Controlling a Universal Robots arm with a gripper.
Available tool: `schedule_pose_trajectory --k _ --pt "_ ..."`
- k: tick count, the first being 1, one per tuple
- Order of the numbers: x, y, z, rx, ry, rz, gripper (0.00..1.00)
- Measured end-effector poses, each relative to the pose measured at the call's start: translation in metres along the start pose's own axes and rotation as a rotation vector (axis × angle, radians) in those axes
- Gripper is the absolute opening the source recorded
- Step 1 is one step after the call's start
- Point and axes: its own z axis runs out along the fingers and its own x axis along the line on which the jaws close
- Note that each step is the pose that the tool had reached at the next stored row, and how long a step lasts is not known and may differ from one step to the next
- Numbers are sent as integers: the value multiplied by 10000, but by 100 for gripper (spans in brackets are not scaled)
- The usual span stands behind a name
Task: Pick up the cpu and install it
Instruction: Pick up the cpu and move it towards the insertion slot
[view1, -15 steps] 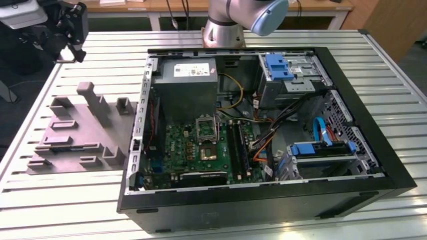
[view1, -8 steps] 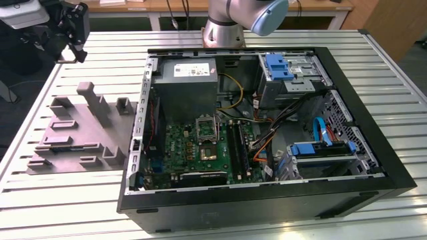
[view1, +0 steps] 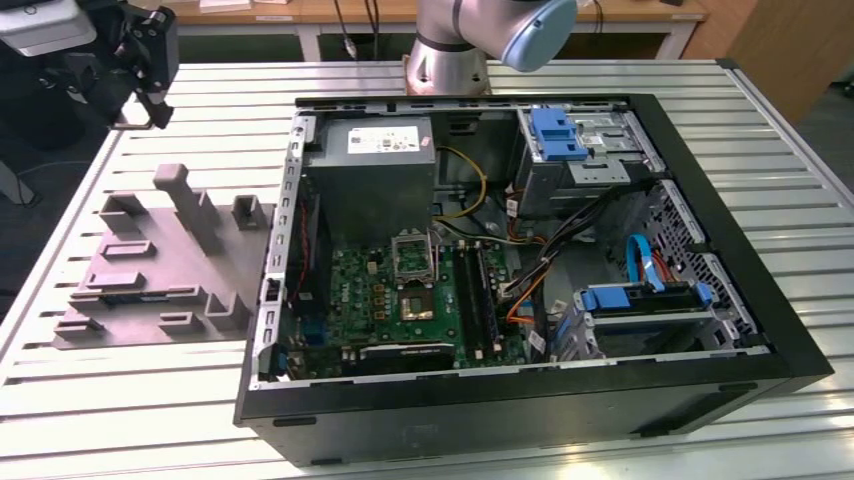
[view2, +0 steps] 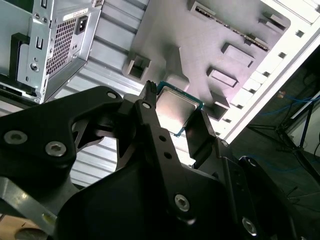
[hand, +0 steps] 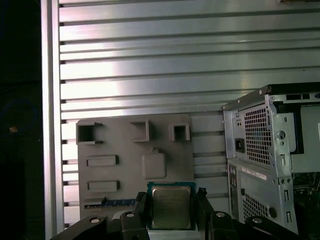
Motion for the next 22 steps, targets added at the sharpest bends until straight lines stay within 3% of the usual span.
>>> schedule_pose_trajectory --k 6,17,22 --pt "-24 2 0 0 0 -1 48" --pt "-145 11 0 0 0 0 48" --pt "-152 12 0 0 0 1 48"
